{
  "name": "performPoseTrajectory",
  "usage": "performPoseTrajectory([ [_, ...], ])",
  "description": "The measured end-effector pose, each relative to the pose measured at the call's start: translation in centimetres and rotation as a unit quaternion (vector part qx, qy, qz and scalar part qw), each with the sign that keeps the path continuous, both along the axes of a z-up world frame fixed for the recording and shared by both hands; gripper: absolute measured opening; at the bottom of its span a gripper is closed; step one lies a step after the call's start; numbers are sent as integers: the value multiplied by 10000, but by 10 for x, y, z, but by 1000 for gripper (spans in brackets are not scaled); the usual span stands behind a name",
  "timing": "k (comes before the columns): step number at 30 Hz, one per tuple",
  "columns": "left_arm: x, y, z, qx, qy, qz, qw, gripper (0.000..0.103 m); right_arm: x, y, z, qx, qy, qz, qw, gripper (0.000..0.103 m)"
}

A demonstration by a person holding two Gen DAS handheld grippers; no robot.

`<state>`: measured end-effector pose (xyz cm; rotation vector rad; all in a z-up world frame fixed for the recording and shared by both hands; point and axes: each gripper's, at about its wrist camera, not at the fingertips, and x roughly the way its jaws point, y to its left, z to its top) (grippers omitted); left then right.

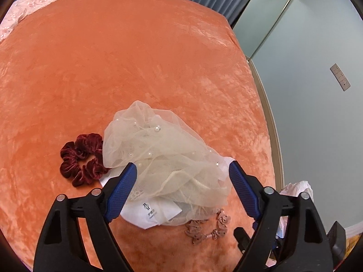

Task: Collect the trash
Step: 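Grasp the cream tulle with the left gripper while the right grasps the pink scrunchie, then carry tulle and pink scrunchie over the bin and open both grippers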

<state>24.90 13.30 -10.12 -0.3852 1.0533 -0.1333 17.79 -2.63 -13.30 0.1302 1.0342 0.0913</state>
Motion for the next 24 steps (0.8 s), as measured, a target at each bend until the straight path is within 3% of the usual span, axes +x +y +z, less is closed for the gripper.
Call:
performPoseTrajectory([
  [3, 7, -5, -9, -49, 91, -156, 9998, 56, 8, 1, -14, 10, 148, -20, 9999, 41],
  [5, 9, -6, -11, -45, 81, -212, 9997, 31, 11, 2, -22, 27, 248, -33, 9997, 41],
  [8, 9, -7, -11, -7, 45, -312, 9995, 6, 13, 2, -34, 57, 385, -7, 9992, 36],
  [12, 2, -5, 3, 10, -161, -405, 9990, 2, 12, 4, -41, 97, 510, 72, 9986, 12],
  [16, -6, -6, 28, 11, -434, -431, 9981, 2, 3, 0, -26, 197, 313, 52, 9993, 8],
  [24, -34, -21, 99, 18, -1060, -629, 9924, 2, -14, -22, 46, 412, -492, -103, 9979, 6],
])
